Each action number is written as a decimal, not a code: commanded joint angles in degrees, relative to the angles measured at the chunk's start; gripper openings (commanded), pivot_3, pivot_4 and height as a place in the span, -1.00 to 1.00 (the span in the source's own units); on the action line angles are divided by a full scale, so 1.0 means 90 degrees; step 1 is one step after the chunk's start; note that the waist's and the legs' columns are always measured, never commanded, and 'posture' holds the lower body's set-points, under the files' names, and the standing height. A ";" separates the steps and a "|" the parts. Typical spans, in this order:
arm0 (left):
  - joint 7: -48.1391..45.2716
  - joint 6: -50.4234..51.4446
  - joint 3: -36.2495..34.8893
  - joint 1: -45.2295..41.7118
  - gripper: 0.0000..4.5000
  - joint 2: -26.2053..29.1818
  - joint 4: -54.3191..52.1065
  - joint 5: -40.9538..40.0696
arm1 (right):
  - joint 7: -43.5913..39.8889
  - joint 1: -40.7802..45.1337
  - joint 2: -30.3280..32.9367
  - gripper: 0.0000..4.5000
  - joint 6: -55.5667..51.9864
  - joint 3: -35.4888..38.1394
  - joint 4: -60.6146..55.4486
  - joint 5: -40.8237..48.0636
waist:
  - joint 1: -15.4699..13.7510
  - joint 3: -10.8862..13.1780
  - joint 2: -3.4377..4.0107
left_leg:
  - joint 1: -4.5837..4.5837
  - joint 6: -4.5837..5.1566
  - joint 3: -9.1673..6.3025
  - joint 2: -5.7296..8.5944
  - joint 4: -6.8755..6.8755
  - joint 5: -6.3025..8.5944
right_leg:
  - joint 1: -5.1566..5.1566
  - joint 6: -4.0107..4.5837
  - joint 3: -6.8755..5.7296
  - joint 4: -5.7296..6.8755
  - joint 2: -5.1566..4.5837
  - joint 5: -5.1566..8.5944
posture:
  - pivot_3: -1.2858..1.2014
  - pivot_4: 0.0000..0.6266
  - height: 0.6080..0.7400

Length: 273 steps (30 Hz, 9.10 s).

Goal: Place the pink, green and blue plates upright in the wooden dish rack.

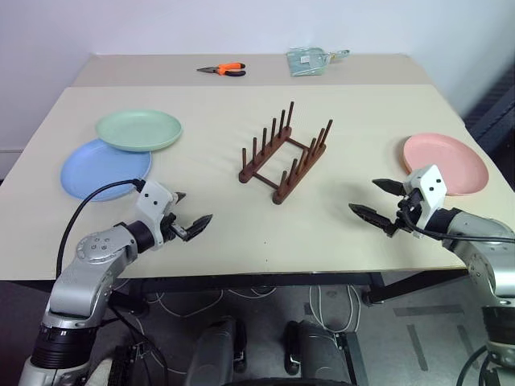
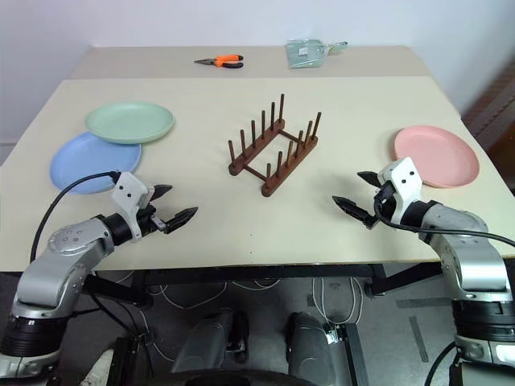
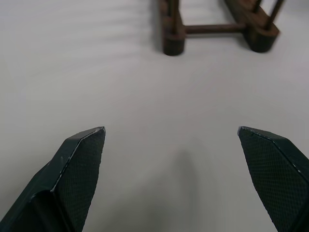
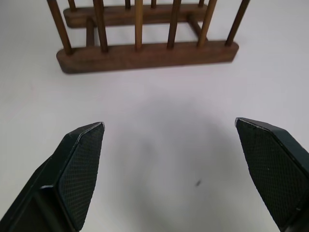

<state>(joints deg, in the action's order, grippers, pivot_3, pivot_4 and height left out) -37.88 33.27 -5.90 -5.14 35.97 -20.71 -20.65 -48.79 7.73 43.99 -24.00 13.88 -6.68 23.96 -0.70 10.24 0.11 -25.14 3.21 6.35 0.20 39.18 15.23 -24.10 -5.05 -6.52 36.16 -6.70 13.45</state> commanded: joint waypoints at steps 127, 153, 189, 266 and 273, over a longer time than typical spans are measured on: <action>-0.0282 0.0111 0.1830 -0.1767 -0.71 -0.1338 0.0206 0.0514 | 0.1412 0.4826 0.0352 -0.97 0.3627 -0.1392 0.7687 -0.3252 | 0.0186 0.0008 0.0040 | 0.0079 0.0010 0.0001 0.0011 -0.0008 0.0008 | 0.0086 -0.0020 0.0006 -0.0019 -0.0010 0.0007 | 0.03 -0.52 1.00; -0.0448 -0.0092 0.1277 -0.1606 -0.71 -0.0937 0.0332 0.0202 | 0.1720 0.4434 -0.0819 -0.97 -0.3398 0.1045 0.1443 0.3700 | 0.0151 0.0023 0.0063 | 0.0035 0.0035 -0.0014 0.0032 -0.0016 0.0025 | 0.0049 -0.0018 -0.0003 -0.0025 -0.0049 0.0003 | 0.03 -0.52 1.00; 0.6001 0.1027 -0.3049 -0.5209 1.00 -0.1807 0.4361 0.0240 | 0.0540 0.3241 -0.0672 0.99 -0.0937 -0.1279 -0.1903 0.1483 | -0.0023 0.0043 -0.0014 | 0.0041 0.0026 -0.0010 0.0024 -0.0002 0.0019 | 0.0061 -0.0036 -0.0009 -0.0016 -0.0017 0.0009 | 0.03 -0.52 1.00; 0.0757 0.0006 0.0500 -0.1303 0.38 -0.0438 0.0077 -0.0865 | 0.3445 0.4030 -0.2469 -1.00 -0.3534 0.0322 -0.0678 0.2276 | 0.0168 0.0066 -0.0056 | 0.0067 -0.0063 -0.0001 0.0011 -0.0118 -0.0034 | 0.0006 0.0035 0.0010 0.0001 -0.0012 0.0020 | 0.03 -0.52 1.00; 0.0823 0.0080 0.0427 -0.1267 0.40 -0.0530 0.0055 -0.0800 | 0.3350 0.4072 -0.2326 -0.62 -0.3596 0.0055 -0.0417 0.2167 | 0.0156 0.0066 -0.0057 | 0.0066 -0.0055 0.0003 0.0012 -0.0117 -0.0032 | 0.0009 0.0032 0.0009 0.0000 -0.0008 0.0019 | 0.03 -0.52 1.00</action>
<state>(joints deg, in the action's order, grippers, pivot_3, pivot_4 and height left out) -30.82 34.01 -0.55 -16.52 31.58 -18.16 -27.56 -17.89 43.34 22.27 -56.68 15.31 -10.40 43.86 0.70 10.83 -0.40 -24.55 2.73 6.37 0.31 38.13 14.94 -24.02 -4.77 -6.44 36.16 -6.76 13.63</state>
